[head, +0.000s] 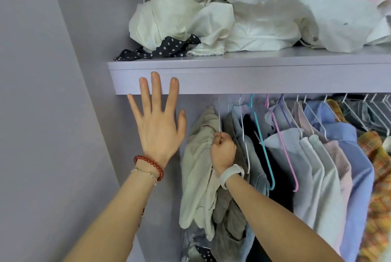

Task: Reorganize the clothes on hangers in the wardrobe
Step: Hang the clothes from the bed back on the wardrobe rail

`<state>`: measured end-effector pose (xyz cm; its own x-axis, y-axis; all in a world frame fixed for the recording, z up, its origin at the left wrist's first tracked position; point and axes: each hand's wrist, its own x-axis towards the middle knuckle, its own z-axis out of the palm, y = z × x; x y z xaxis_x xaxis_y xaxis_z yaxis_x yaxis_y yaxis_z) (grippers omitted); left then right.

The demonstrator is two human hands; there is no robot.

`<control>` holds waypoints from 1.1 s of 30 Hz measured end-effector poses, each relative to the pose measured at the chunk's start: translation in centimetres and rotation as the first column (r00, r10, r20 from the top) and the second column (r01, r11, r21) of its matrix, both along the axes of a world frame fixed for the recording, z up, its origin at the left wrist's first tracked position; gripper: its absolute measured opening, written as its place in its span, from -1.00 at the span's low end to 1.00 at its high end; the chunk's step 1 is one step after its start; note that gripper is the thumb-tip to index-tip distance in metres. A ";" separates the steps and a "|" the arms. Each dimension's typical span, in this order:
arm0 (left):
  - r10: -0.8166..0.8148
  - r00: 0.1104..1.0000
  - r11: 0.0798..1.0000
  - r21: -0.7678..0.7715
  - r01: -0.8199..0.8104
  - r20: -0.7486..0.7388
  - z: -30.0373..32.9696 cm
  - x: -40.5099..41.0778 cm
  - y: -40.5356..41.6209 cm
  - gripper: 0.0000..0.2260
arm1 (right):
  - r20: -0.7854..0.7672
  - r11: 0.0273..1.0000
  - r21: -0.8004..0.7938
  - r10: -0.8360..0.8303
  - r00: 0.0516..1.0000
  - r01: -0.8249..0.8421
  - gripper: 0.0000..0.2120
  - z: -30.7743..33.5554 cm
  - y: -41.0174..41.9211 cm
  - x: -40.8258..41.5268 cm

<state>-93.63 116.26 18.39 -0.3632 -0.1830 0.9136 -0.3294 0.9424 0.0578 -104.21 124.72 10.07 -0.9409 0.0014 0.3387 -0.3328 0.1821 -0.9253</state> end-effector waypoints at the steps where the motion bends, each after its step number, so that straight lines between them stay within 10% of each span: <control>1: -0.001 1.000 1.000 -0.006 0.001 -0.007 0.0 -0.1 -0.1 -0.38 | 0.036 1.000 0.022 -0.022 0.999 0.021 -0.77 -0.5 0.0 -0.3; 19: -0.172 0.985 0.951 0.254 0.174 -0.031 -3.5 0.0 2.9 -0.34 | -0.071 0.933 0.333 -0.117 0.991 0.134 -0.79 -2.0 6.8 -2.5; 25: -0.319 0.930 0.866 0.456 0.207 0.184 -9.3 -0.7 5.5 -0.42 | -0.199 0.927 0.353 0.205 0.958 -0.125 -0.61 -3.1 11.1 1.4; 33: -0.510 0.750 0.849 0.385 0.362 0.421 -15.1 0.1 15.0 -0.56 | -0.347 0.798 0.578 0.052 0.937 0.169 -0.63 -7.9 25.0 8.6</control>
<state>-93.56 131.28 3.27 -0.8447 -0.0945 0.5268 0.0619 0.9604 0.2716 -95.62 149.76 2.15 -0.7770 -0.2516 0.5770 -0.5648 0.6834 -0.4626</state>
